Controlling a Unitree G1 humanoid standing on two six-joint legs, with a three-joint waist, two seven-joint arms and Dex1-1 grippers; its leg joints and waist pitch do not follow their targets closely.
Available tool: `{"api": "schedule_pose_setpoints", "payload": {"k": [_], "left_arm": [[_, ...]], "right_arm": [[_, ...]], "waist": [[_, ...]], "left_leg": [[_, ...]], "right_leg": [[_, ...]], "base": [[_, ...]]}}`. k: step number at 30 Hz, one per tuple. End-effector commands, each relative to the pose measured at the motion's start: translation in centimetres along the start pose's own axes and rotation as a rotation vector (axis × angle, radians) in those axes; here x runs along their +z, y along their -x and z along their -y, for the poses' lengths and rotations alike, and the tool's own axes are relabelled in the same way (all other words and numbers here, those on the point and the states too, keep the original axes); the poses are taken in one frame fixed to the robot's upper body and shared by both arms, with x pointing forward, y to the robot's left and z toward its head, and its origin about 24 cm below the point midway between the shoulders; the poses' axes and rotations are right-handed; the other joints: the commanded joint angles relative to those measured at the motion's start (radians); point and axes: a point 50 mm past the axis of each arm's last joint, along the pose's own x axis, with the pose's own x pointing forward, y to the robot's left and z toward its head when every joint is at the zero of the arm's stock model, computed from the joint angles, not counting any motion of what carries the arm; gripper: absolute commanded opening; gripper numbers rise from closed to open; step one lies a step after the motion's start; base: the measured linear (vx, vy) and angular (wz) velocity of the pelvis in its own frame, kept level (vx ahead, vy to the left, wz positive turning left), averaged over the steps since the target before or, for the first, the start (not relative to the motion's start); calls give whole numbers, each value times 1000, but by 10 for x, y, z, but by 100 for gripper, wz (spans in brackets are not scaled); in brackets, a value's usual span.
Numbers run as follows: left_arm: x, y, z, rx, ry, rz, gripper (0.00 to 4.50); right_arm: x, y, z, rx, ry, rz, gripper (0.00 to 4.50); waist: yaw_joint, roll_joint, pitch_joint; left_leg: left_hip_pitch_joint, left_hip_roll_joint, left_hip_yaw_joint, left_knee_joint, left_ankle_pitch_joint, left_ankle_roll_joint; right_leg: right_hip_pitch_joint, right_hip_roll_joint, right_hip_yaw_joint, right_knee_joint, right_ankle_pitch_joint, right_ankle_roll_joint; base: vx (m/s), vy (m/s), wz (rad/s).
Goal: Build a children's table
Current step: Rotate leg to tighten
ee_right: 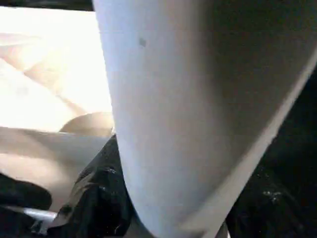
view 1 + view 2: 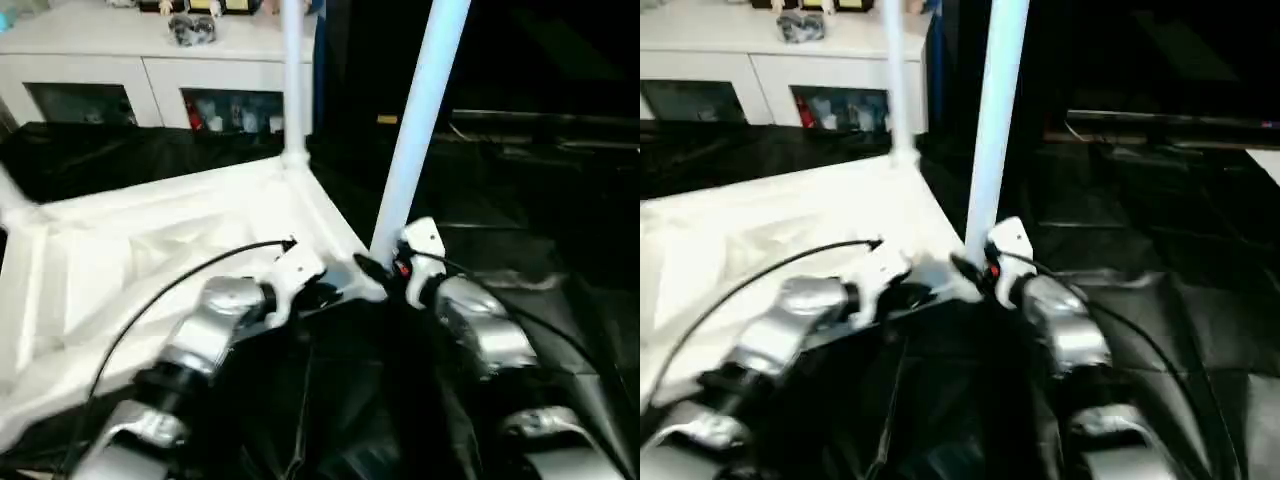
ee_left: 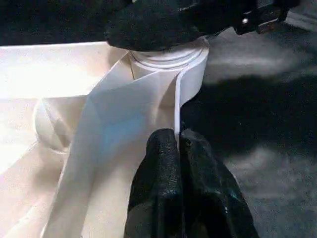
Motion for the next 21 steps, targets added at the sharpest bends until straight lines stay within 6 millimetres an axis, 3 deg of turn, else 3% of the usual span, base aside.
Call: {"api": "schedule_pose_setpoints", "payload": {"k": [1,5,7,11,17,21], "left_arm": [[31,-18,12,-16,-22,128,0],[28,-13,11,-52,-45,138,0],[27,-10,11,-70,-50,143,0],[25,-1,11,-130,-67,159,0],[21,16,9,-233,-85,162,0],[18,25,10,-290,-89,155,0]], "right_arm": [[-26,-14,-49,192,-40,-100,233],[-19,-11,-43,241,-101,-52,270],[-19,-8,-40,257,-88,-54,305],[-20,-1,-31,290,-39,-69,333],[-14,25,-19,510,46,-51,333],[-13,37,-14,611,73,-65,333]], "waist": [[2,-2,-51],[1,-2,-52],[1,-2,-55],[1,-1,-57],[14,0,-60],[26,1,-58]], "left_leg": [[11,57,-31,-77,-282,18],[10,57,-30,-77,-286,29],[6,59,-30,-77,-265,33],[4,60,-28,-75,-240,44],[2,64,-25,-71,-197,77],[5,66,-22,-72,-198,78]], "right_leg": [[34,-96,55,-103,-403,-146],[36,-97,56,-103,-400,-148],[38,-96,56,-99,-363,-157],[41,-96,56,-91,-293,-182],[47,-94,54,-83,-240,-196],[42,-92,54,-82,-238,-207]], "base": [[0,0,0],[0,0,0],[0,0,0],[0,0,0],[0,0,0],[0,0,0]]}}
